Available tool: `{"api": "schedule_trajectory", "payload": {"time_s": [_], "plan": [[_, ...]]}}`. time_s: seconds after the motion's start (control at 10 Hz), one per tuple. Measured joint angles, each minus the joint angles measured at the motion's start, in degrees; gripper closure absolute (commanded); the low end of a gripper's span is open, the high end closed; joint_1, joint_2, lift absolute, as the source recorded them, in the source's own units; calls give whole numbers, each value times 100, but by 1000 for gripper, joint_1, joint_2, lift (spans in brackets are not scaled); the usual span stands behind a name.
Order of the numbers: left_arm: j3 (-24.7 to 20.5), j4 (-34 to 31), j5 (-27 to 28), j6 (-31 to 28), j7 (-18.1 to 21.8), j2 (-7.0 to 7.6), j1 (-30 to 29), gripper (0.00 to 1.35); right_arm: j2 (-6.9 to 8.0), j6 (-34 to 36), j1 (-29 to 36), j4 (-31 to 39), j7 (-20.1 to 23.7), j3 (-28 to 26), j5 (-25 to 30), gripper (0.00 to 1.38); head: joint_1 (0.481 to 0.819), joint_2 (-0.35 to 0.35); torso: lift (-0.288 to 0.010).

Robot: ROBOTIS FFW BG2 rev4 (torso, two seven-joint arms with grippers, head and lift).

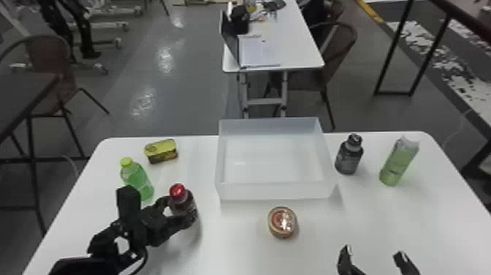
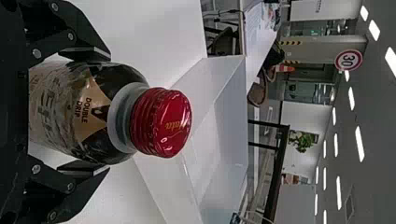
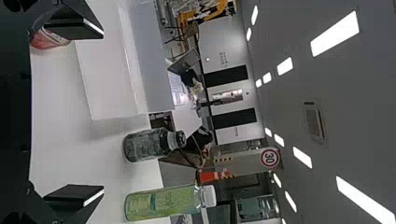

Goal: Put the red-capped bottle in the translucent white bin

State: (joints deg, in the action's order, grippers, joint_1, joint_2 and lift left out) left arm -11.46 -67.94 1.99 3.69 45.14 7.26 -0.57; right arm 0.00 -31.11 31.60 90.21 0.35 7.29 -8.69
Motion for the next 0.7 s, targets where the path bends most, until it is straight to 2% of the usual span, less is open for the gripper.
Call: {"api": "schedule_trajectory", "payload": {"time_s": [0.3,0.5,0.7], "plan": [[27,-119,-36,-54,-10,-55,-96,828,0,-3,12,-3,0,0,-18,130,695,72,-37],[51,-1250,-42,-752,-142,-191,-511,828,0,-2,13,-4,0,6,-16,131,695,60,-37],[54,-2942,-305,-2126,-347,-339,-1112,828,0,0,13,-12,0,17,-14,133,695,47,-37]]}}
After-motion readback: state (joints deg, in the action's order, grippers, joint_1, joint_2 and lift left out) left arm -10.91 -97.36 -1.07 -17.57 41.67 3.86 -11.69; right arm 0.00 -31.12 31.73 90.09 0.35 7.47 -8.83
